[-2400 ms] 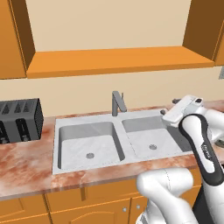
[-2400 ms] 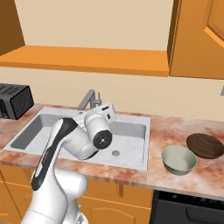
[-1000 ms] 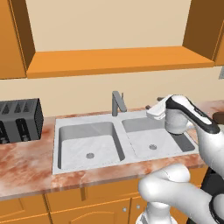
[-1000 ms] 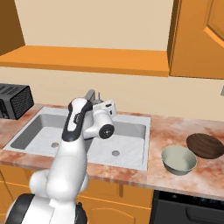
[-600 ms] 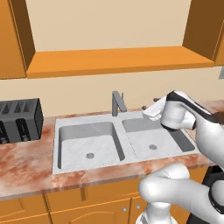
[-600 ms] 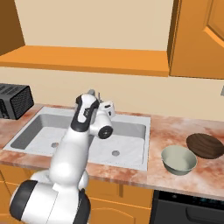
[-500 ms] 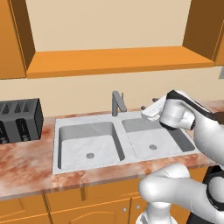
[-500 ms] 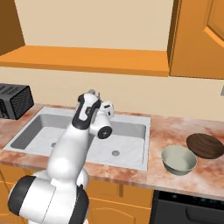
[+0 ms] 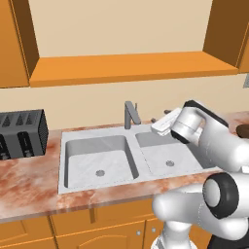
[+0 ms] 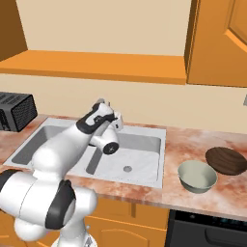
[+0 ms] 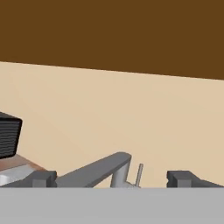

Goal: Rinse each bowl for a few seconds and place them down in the sink or on the counter.

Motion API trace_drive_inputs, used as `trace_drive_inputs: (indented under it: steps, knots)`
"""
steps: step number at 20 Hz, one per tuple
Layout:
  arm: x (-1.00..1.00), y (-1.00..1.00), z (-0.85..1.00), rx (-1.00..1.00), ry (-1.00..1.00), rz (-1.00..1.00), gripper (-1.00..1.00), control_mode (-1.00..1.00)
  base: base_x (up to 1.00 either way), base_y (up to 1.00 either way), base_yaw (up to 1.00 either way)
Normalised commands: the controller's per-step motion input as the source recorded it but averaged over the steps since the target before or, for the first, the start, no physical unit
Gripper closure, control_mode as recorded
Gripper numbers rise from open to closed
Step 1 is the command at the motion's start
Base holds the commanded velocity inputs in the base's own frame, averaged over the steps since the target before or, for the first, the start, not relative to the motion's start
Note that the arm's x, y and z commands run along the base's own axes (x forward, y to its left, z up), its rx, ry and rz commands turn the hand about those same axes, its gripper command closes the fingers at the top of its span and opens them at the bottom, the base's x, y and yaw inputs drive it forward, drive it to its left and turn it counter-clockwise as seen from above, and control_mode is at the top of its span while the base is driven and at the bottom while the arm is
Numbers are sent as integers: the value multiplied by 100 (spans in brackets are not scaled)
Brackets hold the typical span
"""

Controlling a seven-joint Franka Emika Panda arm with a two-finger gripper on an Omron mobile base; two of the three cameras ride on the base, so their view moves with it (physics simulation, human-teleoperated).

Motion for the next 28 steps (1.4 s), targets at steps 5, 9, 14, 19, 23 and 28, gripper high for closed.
trace_drive_inputs:
  steps: [5, 9, 14, 19, 23, 28]
  knots:
    - [15, -7, 5, 1, -3, 0, -100, -100, 0, 0, 0]
    - [16, -1, 10, 0, -1, 0, -100, -100, 0, 0, 0]
    - [22, 0, 3, 0, 0, 0, -100, -100, 0, 0, 0]
    - [26, 0, 0, 0, 0, 0, -100, -100, 0, 0, 0]
    - [24, 0, 0, 1, 0, 0, -100, -100, 0, 0, 0]
    - [23, 0, -2, 1, 0, 0, -100, -100, 0, 0, 0]
